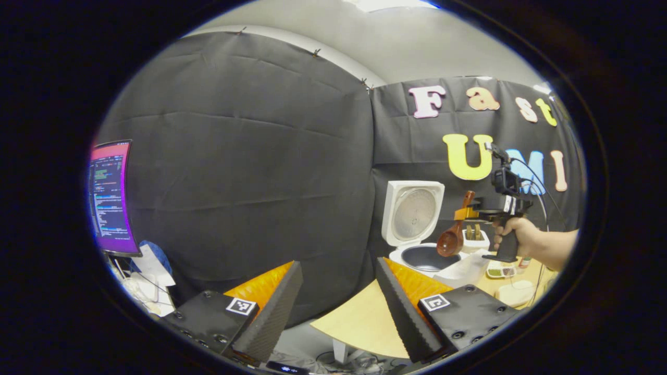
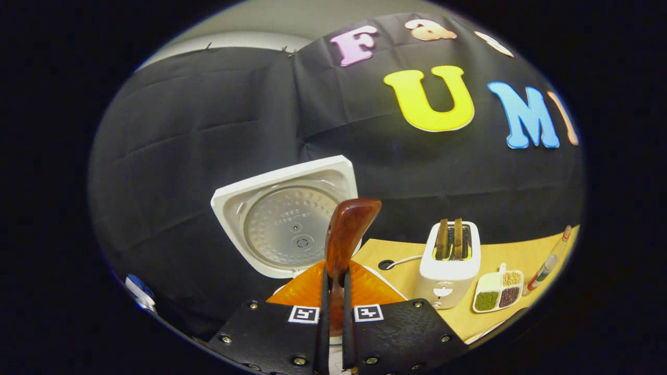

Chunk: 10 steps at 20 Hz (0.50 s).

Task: Close the left gripper, press the button to open the rice cooker; take a wooden spoon from the chopstick holder with the right hand, scoop a spoonful of rice and pour it into the rice cooker, then put the wooden spoon back into the chopstick holder.

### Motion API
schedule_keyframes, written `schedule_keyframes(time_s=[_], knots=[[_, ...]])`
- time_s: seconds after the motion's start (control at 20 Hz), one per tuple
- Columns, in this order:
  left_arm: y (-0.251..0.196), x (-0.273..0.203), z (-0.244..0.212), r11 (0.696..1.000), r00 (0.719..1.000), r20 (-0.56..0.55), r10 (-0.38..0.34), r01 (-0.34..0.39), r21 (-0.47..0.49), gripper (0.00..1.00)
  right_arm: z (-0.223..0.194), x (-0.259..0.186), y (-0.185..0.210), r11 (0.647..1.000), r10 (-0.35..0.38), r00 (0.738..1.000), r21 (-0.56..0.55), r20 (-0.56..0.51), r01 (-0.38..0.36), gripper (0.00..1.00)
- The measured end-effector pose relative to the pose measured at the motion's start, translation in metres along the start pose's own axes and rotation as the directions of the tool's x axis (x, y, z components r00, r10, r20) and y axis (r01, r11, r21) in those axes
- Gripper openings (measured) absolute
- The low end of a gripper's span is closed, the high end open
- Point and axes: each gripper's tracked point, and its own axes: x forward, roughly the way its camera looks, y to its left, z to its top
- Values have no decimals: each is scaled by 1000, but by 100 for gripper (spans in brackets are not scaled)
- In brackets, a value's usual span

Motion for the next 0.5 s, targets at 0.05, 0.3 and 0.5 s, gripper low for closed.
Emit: schedule_keyframes(time_s=[0.05, 0.3, 0.5], knots=[[-6, 3, 3, 1000, 1000, 5, -11, 11, 0, 98, 3, -6, -3, 999, -1, 1000, 54, 2, 0, 10], [-32, 11, 17, 997, 997, 32, -74, 74, -9, 98, 28, -45, -31, 951, -7, 999, 311, 36, -5, 10], [-49, 13, 31, 993, 991, 70, -116, 118, -20, 98, 43, -83, -71, 943, -64, 997, 330, 49, 45, 10]])
